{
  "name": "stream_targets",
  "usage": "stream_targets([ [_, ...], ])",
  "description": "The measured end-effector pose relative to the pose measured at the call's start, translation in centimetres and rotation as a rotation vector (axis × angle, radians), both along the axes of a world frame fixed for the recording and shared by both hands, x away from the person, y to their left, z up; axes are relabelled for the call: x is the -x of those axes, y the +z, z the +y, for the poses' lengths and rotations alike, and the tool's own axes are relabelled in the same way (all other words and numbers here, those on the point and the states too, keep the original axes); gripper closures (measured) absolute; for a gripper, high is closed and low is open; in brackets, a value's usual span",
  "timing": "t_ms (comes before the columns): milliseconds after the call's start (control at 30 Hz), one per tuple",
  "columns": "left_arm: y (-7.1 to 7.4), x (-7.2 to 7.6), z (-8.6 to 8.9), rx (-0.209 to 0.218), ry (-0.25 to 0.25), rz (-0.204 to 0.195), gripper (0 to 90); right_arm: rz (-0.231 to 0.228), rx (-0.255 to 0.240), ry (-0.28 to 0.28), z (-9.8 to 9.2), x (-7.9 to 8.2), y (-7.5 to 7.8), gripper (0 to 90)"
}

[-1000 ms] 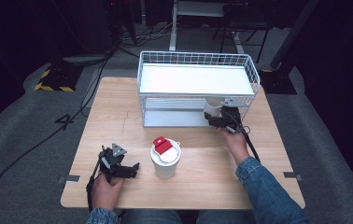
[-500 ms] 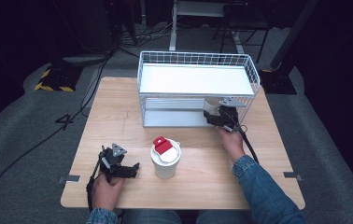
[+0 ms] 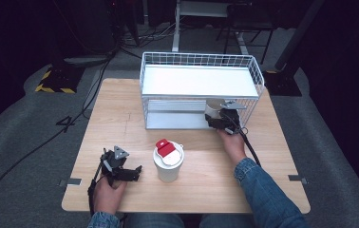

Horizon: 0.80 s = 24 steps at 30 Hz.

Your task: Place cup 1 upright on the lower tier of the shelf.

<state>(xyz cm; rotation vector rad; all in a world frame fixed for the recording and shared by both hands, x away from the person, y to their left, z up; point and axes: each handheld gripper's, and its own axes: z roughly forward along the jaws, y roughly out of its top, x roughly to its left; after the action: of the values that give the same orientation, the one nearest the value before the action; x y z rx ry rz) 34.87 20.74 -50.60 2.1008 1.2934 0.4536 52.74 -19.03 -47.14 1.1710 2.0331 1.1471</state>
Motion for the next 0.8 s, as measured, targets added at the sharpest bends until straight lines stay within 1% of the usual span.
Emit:
stream_targets([
  [267, 0.0, 0.0, 0.0, 0.0, 0.0, 0.0, 0.5, 0.009, 0.014, -0.005, 0.15, -0.48, -0.56, 23.4],
  [467, 0.0, 0.0, 0.01, -0.002, -0.001, -0.001, 0.5, 0.015, 0.0, -0.002, 0.04, -0.67, -0.64, 23.2],
  [533, 0.0, 0.0, 0.0, 0.0, 0.0, 0.0, 0.5, 0.023, 0.0, -0.004, -0.05, -0.72, -0.68, 14.1],
  [600, 0.0, 0.0, 0.0, 0.0, -0.001, 0.0, 0.5, 0.018, -0.006, -0.018, -0.1, -0.7, -0.67, 15.1],
  [633, 0.0, 0.0, 0.0, 0.0, 0.0, 0.0, 0.4, 0.015, -0.002, -0.025, -0.14, -0.67, -0.64, 15.0],
  [800, 0.0, 0.0, 0.0, 0.0, 0.0, 0.0, 0.4, 0.017, -0.001, -0.023, -0.31, -0.41, -0.44, 15.0],
])
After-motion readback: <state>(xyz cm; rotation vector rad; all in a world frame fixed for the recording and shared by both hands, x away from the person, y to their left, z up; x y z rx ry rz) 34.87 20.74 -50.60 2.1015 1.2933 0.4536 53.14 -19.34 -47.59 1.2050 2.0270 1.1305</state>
